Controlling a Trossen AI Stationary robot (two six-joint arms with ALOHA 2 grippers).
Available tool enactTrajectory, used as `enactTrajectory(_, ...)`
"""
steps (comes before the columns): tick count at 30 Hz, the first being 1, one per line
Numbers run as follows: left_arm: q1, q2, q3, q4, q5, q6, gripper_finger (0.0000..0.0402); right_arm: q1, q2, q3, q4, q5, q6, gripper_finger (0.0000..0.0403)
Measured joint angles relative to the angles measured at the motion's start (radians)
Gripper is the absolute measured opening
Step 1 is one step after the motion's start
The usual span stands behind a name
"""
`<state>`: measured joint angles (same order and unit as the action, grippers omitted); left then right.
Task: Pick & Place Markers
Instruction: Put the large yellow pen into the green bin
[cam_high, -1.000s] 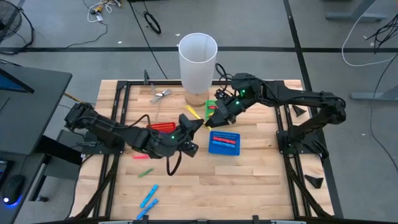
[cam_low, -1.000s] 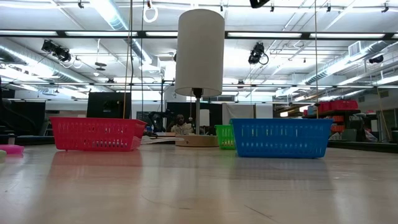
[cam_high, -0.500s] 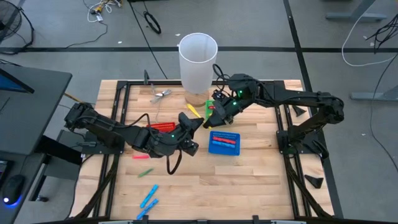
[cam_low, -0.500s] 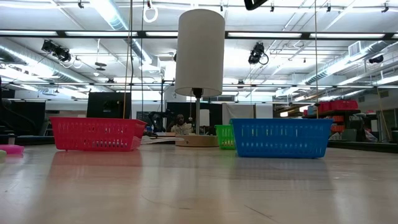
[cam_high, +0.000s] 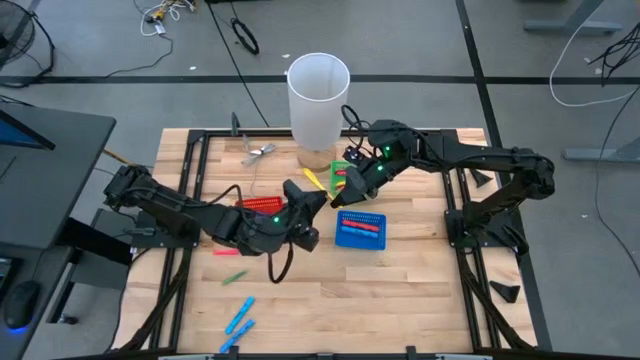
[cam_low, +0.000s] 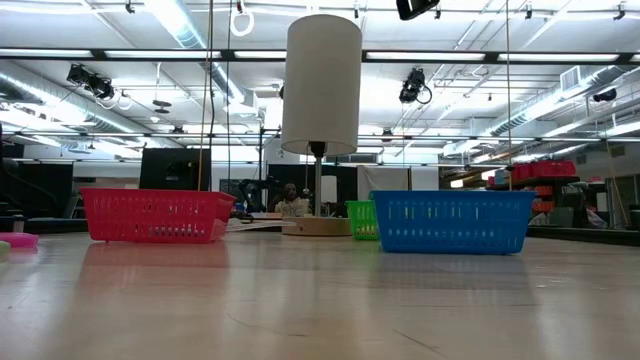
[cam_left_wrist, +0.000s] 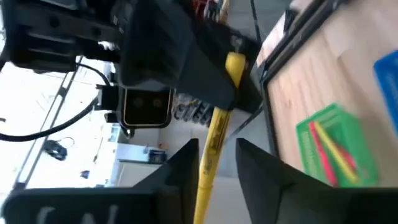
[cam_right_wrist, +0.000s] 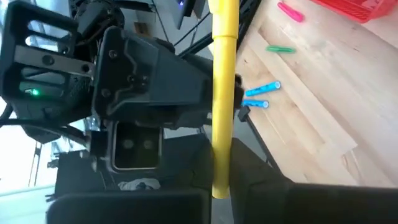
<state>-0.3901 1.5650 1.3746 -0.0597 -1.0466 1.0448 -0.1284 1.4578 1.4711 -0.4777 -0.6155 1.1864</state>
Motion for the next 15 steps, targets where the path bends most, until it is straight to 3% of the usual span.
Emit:
enactTrajectory(7,-0.076,0.0,0.0,-0.005,-0.002,-0.295,0.0169,-0.009,-0.004,0.001,-0.132,0.022,-0.145,0.0016)
enactTrajectory(15,-0.108,0.0,0.0,-0.018,-0.005,-0.614,0.0204,-0.009,-0.004,0.001,-0.319,0.149,-0.475,0.0016)
